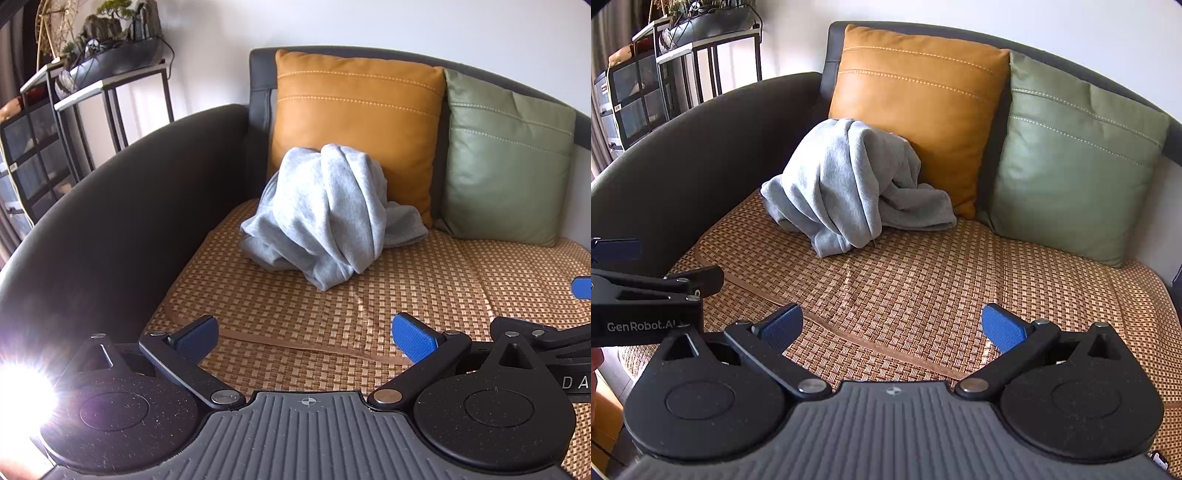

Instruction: Fold clothes

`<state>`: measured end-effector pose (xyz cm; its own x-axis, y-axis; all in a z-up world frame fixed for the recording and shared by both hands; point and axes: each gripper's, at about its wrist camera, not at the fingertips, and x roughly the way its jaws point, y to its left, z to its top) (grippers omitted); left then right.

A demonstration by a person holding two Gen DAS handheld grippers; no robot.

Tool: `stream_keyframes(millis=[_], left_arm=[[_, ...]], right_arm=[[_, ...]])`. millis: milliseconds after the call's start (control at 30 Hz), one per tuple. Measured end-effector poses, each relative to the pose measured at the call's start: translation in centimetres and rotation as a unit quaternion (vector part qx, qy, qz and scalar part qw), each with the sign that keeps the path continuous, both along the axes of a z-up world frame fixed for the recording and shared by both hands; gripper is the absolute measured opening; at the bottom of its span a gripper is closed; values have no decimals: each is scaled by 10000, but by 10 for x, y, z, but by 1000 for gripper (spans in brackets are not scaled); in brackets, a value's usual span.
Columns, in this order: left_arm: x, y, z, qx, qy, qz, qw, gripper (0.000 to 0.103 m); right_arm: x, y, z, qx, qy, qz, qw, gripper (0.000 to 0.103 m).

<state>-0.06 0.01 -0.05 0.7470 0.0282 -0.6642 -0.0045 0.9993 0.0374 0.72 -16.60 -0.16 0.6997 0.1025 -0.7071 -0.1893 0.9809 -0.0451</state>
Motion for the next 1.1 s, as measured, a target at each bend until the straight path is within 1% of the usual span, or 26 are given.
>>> stream_keyframes(millis=[467, 1100], left_arm=[[-1, 0, 9, -10, 35, 2, 10000, 103], [-2, -2, 10, 24, -1, -45, 10000, 103]], right_arm=[[-1, -1, 0, 32, -8, 1, 10000, 103], [-1, -1, 3, -2, -36, -26, 10000, 103]])
